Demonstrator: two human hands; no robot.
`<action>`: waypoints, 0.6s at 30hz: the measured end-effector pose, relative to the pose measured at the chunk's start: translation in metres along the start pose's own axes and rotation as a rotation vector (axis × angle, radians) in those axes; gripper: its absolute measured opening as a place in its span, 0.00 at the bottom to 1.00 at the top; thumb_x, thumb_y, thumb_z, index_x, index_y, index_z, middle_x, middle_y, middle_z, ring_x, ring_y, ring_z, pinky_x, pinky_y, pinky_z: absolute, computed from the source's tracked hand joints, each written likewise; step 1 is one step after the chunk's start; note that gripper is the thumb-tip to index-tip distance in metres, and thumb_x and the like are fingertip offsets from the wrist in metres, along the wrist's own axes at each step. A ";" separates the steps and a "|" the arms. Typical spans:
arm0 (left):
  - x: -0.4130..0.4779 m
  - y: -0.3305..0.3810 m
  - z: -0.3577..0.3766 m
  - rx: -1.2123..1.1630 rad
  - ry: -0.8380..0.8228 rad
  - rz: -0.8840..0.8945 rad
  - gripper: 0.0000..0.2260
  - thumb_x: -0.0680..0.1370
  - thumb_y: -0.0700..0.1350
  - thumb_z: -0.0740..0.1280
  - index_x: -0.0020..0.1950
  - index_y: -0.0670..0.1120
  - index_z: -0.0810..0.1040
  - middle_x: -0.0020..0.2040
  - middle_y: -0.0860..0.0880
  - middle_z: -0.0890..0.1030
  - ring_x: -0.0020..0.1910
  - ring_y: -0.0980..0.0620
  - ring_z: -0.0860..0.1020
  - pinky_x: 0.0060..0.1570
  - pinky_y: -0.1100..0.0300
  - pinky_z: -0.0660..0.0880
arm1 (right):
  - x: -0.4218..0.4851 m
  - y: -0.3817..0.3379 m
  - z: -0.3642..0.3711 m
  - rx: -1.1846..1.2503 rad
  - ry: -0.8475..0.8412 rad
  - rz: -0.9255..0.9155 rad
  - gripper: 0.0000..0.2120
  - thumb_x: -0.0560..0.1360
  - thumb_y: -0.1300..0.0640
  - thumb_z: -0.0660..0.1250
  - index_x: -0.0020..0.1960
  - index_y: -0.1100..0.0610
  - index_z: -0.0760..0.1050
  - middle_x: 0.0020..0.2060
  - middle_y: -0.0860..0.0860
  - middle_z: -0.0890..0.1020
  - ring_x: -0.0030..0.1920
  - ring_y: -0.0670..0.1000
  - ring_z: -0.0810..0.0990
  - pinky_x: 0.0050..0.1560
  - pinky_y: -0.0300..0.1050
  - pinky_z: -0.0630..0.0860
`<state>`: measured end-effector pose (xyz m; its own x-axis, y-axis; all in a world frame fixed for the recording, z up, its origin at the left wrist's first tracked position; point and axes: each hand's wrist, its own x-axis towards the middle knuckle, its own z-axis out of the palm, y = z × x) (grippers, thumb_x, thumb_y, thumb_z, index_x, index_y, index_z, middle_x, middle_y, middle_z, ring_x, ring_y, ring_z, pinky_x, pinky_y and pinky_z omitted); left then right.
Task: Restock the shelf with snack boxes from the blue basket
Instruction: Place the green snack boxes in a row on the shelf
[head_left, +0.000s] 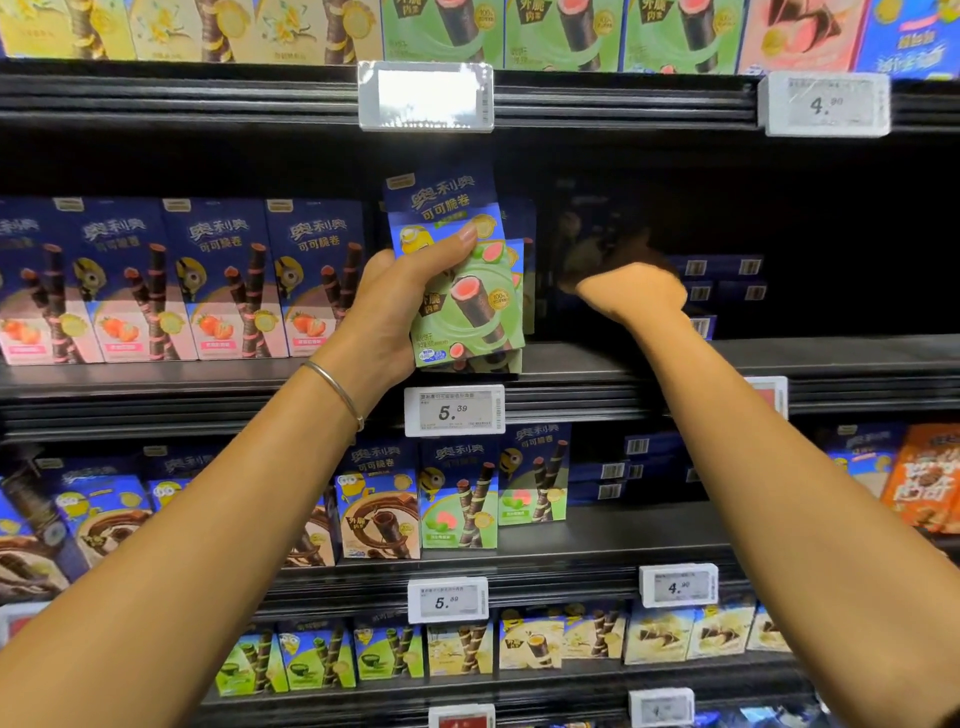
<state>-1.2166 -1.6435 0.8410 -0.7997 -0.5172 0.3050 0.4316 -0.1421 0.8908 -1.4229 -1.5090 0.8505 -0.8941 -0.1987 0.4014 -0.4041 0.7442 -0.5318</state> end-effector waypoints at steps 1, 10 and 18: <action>0.000 0.000 0.001 -0.002 -0.002 0.000 0.18 0.79 0.44 0.74 0.66 0.37 0.82 0.55 0.39 0.88 0.53 0.40 0.88 0.46 0.47 0.85 | -0.003 0.000 -0.002 0.003 -0.015 0.010 0.38 0.69 0.33 0.66 0.69 0.58 0.74 0.67 0.59 0.77 0.66 0.64 0.76 0.62 0.53 0.74; 0.000 -0.002 0.000 -0.024 -0.017 0.035 0.18 0.79 0.42 0.75 0.66 0.35 0.82 0.57 0.37 0.87 0.54 0.39 0.87 0.50 0.46 0.84 | -0.046 0.001 -0.001 0.016 -0.065 -0.093 0.45 0.60 0.29 0.74 0.66 0.58 0.72 0.65 0.61 0.75 0.61 0.65 0.77 0.53 0.55 0.74; -0.014 0.003 -0.012 -0.036 -0.018 0.078 0.17 0.80 0.42 0.73 0.67 0.36 0.82 0.58 0.37 0.86 0.56 0.38 0.86 0.53 0.44 0.84 | -0.066 -0.016 0.012 0.093 -0.184 -0.190 0.42 0.62 0.29 0.75 0.62 0.57 0.66 0.64 0.57 0.74 0.59 0.62 0.77 0.53 0.57 0.76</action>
<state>-1.1988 -1.6467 0.8352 -0.7699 -0.5129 0.3796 0.5079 -0.1324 0.8512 -1.3601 -1.5149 0.8238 -0.8169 -0.4481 0.3631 -0.5767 0.6226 -0.5290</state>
